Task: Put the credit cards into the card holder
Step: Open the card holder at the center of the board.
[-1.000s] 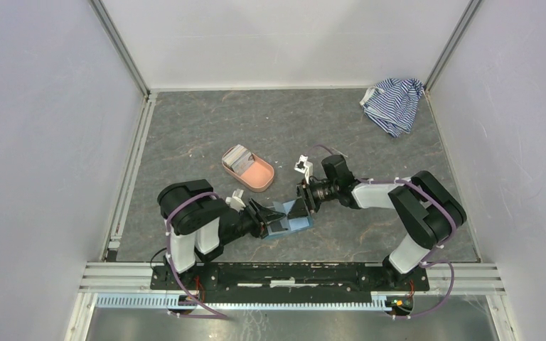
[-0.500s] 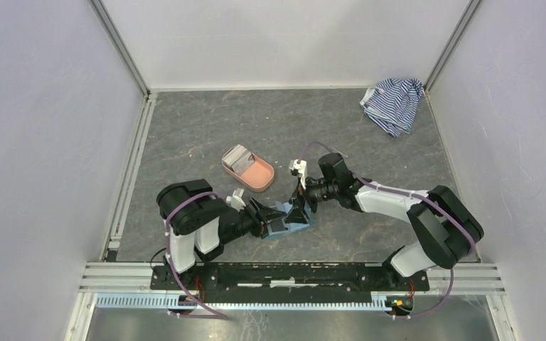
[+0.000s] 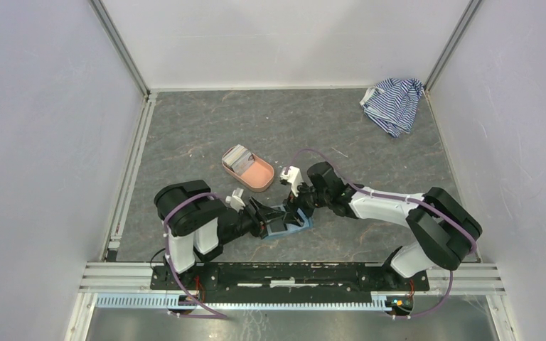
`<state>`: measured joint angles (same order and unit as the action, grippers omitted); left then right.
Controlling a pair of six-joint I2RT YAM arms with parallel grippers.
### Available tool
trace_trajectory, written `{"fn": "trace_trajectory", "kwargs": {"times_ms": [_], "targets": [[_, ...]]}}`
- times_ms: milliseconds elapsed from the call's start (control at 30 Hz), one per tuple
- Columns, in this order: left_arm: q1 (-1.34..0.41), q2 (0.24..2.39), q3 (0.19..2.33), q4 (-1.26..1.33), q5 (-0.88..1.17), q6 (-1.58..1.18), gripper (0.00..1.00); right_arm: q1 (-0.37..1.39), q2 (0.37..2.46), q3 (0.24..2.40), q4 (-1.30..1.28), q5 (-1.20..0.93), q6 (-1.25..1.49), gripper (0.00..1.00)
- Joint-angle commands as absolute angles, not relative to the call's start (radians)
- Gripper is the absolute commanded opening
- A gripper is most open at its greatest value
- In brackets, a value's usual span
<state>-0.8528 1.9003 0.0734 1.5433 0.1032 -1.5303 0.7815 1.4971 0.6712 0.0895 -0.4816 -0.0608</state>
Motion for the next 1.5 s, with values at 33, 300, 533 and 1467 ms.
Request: {"fn": "trace_trajectory", "kwargs": {"times_ms": [33,300,533,1467], "targets": [[-0.832,1.88,0.025,1.735,0.083,-1.461,0.73,0.774,1.477,0.707,0.089,-0.373,-0.063,0.69],[-0.795,1.753,0.002,1.659,0.093,-1.414,0.76,0.724,1.531,0.718,0.076,-0.471,-0.023,0.36],[-0.792,1.588,0.023,1.386,0.103,-1.338,0.78,0.634,1.586,0.694,0.151,-0.7,0.104,0.0],[-0.756,0.633,0.285,0.141,-0.012,-0.926,0.95,0.743,1.658,0.802,0.202,-0.786,0.233,0.0]]}}
